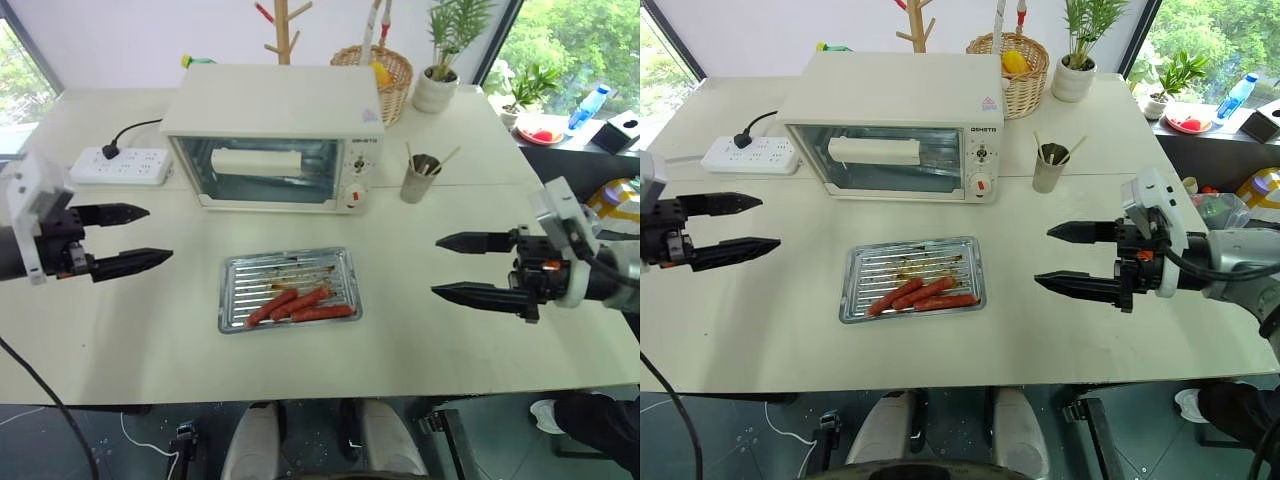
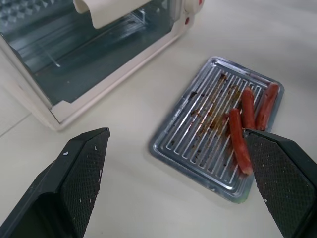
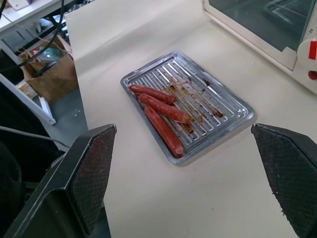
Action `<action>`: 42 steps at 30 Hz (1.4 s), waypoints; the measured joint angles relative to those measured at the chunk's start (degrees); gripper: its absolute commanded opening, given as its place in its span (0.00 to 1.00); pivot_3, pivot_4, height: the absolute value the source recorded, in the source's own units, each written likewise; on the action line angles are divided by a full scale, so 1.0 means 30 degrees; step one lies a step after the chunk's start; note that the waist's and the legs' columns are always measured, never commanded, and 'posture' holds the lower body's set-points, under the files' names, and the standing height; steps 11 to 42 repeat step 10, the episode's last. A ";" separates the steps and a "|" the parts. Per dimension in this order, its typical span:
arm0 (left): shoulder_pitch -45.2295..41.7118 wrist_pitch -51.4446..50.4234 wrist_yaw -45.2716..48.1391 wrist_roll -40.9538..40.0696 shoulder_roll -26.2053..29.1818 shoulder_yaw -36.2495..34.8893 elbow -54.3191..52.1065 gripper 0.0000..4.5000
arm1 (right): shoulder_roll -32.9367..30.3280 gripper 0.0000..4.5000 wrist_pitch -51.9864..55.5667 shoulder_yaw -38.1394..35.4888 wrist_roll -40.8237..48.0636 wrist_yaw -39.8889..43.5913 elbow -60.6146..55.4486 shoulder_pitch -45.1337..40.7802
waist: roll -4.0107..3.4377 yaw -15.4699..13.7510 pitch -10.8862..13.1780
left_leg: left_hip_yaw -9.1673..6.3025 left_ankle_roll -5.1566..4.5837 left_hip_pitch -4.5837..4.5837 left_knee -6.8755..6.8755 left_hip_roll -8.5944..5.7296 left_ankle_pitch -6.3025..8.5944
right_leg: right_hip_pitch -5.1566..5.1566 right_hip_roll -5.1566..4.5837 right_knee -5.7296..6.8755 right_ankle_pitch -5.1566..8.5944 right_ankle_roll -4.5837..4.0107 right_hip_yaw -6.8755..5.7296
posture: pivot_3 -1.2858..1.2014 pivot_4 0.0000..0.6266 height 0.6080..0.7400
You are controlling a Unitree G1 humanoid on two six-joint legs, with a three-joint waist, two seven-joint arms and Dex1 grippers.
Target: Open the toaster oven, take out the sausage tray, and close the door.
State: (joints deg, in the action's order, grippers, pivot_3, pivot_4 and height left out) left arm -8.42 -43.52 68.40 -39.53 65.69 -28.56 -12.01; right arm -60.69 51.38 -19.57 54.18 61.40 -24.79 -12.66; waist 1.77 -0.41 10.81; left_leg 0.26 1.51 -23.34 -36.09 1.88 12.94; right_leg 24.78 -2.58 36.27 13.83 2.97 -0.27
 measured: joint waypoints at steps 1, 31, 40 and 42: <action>0.0136 0.0000 0.0128 0.0000 0.0070 -0.0006 0.0018 1.00 | -0.0086 0.99 -0.0367 0.0104 -0.0452 0.0042 0.0104 0.0032 | 0.0000 -0.0004 0.0000 | 0.0005 0.0000 -0.0003 -0.0001 -0.0002 0.0000 | 0.0005 -0.0002 0.0000 0.0000 0.0001 0.0001 | 0.52 0.24 1.00; 0.0650 0.0165 0.0999 0.0112 0.0654 -0.0144 0.0202 1.00 | 0.0400 0.99 -0.2207 0.1088 -0.2629 -0.0078 0.0118 0.0682 | -0.0001 -0.0026 0.0000 | 0.0012 0.0000 -0.0007 -0.0009 -0.0006 0.0000 | 0.0007 -0.0007 -0.0002 -0.0001 0.0003 0.0003 | 0.52 0.24 1.00; 0.0650 0.0165 0.0999 0.0112 0.0654 -0.0144 0.0202 1.00 | 0.0400 0.99 -0.2207 0.1088 -0.2629 -0.0078 0.0118 0.0682 | -0.0001 -0.0026 0.0000 | 0.0012 0.0000 -0.0007 -0.0009 -0.0006 0.0000 | 0.0007 -0.0007 -0.0002 -0.0001 0.0003 0.0003 | 0.52 0.24 1.00; 0.0650 0.0165 0.0999 0.0112 0.0654 -0.0144 0.0202 1.00 | 0.0400 0.99 -0.2207 0.1088 -0.2629 -0.0078 0.0118 0.0682 | -0.0001 -0.0026 0.0000 | 0.0012 0.0000 -0.0007 -0.0009 -0.0006 0.0000 | 0.0007 -0.0007 -0.0002 -0.0001 0.0003 0.0003 | 0.52 0.24 1.00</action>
